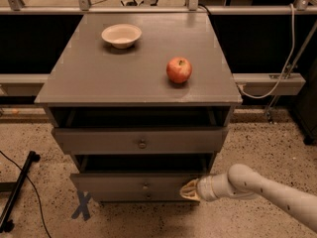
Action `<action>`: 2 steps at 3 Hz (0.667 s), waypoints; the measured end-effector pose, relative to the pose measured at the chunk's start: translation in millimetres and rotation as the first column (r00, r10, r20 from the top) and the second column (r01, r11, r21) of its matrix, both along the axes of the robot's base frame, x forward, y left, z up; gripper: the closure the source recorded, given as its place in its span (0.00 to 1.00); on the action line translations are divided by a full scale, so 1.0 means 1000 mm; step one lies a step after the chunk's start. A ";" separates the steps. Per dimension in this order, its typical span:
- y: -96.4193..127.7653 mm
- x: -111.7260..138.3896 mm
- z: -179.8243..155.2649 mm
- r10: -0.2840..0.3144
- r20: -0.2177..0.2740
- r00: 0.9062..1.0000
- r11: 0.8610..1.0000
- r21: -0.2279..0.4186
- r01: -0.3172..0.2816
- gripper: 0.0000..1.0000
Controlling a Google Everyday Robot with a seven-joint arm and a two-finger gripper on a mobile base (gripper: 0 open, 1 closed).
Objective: Close middle drawer
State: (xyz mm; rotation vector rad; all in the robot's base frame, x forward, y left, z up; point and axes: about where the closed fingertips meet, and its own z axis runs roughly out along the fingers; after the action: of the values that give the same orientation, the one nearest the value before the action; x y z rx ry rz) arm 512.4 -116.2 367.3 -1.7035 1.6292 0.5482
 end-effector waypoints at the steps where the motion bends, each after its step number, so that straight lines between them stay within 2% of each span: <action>1: 0.002 0.003 0.000 0.003 0.004 1.000 1.000 0.001 -0.003 1.00; 2: 0.019 0.017 0.000 0.026 0.013 1.000 1.000 0.006 -0.026 1.00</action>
Offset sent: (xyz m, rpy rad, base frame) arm 0.0316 0.0296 0.0019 0.0086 -0.0281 0.0397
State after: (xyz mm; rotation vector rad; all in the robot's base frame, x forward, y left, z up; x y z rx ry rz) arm 529.3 -97.1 367.4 -1.7222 1.5968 0.5527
